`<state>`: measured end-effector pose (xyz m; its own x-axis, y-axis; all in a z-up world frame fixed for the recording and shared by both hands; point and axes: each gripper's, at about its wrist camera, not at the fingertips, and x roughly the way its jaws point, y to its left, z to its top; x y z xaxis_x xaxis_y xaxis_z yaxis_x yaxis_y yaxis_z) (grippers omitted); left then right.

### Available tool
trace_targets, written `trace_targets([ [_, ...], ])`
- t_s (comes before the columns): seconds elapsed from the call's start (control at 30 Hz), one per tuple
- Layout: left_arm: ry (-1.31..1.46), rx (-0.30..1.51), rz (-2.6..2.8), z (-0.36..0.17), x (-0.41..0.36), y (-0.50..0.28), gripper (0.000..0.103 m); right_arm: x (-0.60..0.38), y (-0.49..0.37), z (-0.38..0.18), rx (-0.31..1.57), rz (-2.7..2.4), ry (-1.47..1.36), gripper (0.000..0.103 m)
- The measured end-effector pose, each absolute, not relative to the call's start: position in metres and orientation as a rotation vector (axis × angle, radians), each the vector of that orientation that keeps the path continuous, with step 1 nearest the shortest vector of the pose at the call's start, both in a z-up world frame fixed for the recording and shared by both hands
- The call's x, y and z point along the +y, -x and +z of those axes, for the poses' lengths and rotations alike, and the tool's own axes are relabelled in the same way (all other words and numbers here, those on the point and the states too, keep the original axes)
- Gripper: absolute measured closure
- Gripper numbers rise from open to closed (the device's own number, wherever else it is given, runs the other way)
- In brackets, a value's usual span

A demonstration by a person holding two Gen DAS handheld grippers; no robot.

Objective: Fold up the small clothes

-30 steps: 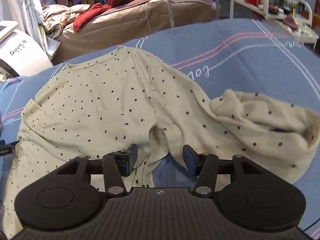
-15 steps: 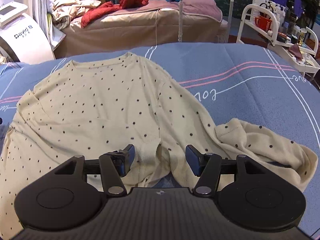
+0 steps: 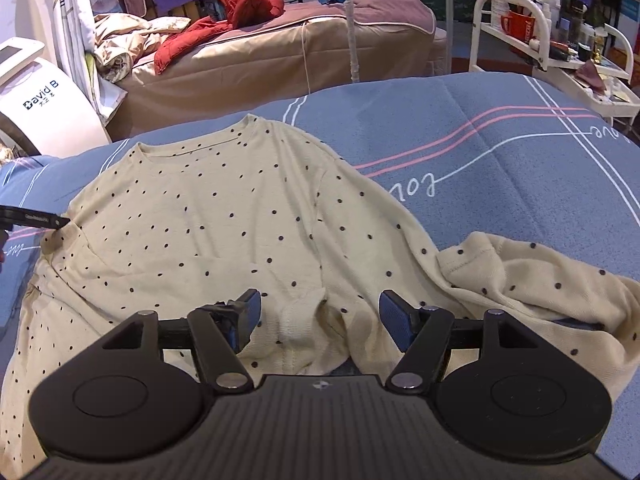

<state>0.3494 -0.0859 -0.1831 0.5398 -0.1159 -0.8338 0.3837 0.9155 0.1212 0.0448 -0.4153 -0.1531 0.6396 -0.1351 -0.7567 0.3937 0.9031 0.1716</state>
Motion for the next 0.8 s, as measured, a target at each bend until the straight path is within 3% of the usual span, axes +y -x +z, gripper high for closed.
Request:
trace_targets([
  [0.03,-0.255,0.969,-0.321,-0.182,-0.085,-0.351,0.101,-0.419,-0.043,-0.152,0.821,-0.313,-0.349,0.000],
  [0.37,-0.306,0.887,-0.131,-0.177,-0.070,-0.389,0.103,-0.453,-0.050,-0.164,0.778,-0.338,-0.548,0.000],
  [0.53,-0.248,0.943,-0.141,-0.173,-0.044,-0.401,0.091,-0.455,-0.052,-0.171,0.803,-0.267,-0.649,0.005],
  [0.63,-0.219,0.893,-0.211,-0.159,-0.040,-0.374,0.063,-0.455,-0.053,-0.177,0.823,-0.289,-0.681,0.011],
  [0.67,-0.208,0.892,-0.250,-0.155,-0.041,-0.365,0.057,-0.457,-0.054,-0.180,0.819,-0.272,-0.708,0.024],
  [0.7,-0.204,0.891,-0.289,-0.153,-0.044,-0.352,0.057,-0.459,-0.055,-0.183,0.812,-0.251,-0.739,0.049],
  [0.77,-0.220,0.877,-0.355,-0.150,-0.051,-0.328,0.057,-0.456,-0.056,-0.181,0.804,-0.236,-0.745,0.065],
  [0.8,-0.228,0.872,-0.382,-0.150,-0.056,-0.316,0.057,-0.452,-0.059,-0.178,0.807,-0.223,-0.713,0.079],
])
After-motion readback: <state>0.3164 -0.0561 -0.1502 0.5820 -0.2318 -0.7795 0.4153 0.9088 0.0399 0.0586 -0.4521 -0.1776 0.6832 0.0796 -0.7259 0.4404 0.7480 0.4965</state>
